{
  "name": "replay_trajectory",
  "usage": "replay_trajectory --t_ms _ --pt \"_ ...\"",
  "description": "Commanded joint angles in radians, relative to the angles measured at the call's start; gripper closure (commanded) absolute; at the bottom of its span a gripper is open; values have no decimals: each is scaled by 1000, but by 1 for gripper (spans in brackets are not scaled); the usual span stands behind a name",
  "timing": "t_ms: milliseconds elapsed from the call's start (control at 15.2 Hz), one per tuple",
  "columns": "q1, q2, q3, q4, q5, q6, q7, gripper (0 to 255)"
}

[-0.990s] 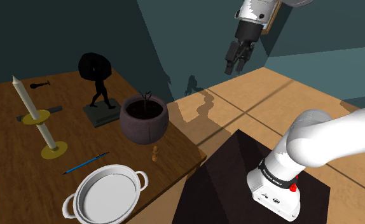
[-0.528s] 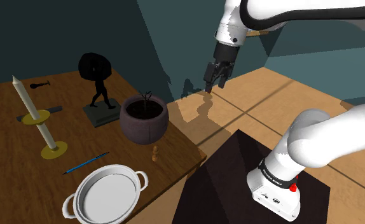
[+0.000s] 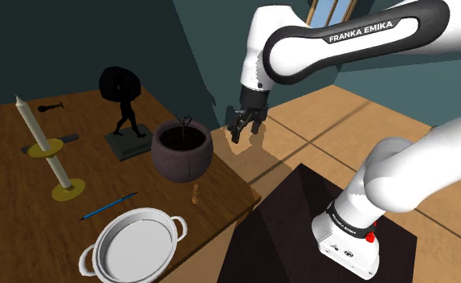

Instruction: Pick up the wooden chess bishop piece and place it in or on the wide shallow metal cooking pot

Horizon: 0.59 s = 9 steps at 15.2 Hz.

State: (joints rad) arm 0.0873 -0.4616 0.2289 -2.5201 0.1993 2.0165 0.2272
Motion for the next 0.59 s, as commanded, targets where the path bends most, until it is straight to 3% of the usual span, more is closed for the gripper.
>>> replay_trajectory --t_ms 0,528 --pt "4 65 32 2 -3 65 34 0" --pt "9 369 148 66 -95 296 217 0"
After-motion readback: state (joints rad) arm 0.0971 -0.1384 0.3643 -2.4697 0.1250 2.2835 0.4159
